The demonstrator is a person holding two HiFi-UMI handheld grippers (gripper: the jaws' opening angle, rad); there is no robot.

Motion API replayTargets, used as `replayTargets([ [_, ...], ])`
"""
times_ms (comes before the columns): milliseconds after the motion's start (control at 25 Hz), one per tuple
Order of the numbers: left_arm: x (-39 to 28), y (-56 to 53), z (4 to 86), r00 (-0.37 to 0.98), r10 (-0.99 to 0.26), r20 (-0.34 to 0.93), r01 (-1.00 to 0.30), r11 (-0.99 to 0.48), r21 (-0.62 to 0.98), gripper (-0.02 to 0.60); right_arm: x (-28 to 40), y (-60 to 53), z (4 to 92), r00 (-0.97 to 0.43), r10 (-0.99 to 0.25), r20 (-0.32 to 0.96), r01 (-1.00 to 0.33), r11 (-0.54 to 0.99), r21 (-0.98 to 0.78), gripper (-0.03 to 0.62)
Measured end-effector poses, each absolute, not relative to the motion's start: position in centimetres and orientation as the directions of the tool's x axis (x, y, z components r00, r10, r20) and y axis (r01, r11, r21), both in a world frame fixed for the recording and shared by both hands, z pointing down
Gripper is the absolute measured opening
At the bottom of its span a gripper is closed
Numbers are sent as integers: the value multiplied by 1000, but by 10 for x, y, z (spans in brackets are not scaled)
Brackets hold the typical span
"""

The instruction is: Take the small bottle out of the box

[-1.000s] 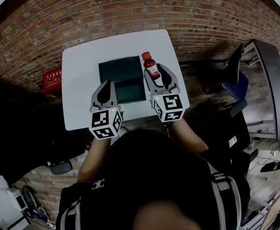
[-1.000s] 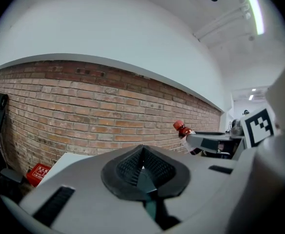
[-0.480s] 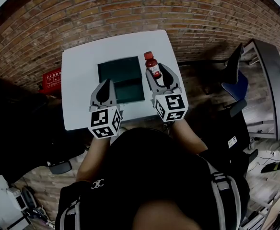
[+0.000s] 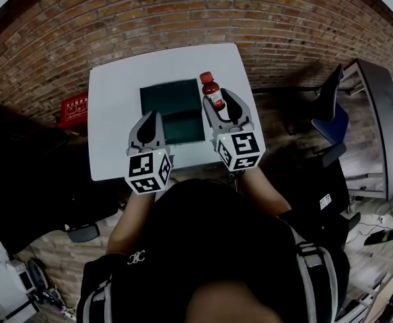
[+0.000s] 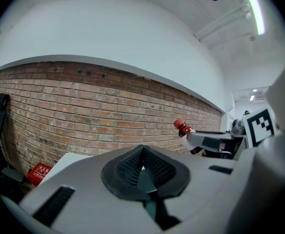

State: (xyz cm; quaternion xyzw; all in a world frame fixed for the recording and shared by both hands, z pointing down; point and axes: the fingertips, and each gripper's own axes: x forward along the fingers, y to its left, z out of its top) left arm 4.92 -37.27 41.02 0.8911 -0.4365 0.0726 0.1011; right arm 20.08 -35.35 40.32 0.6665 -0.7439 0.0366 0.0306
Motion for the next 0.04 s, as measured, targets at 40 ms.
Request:
replayTargets([
  [40,48,-373,410,608,-763,219,-793,-598,117,6,199,-354,403,-112,-989,94,-994,111,-14,202],
])
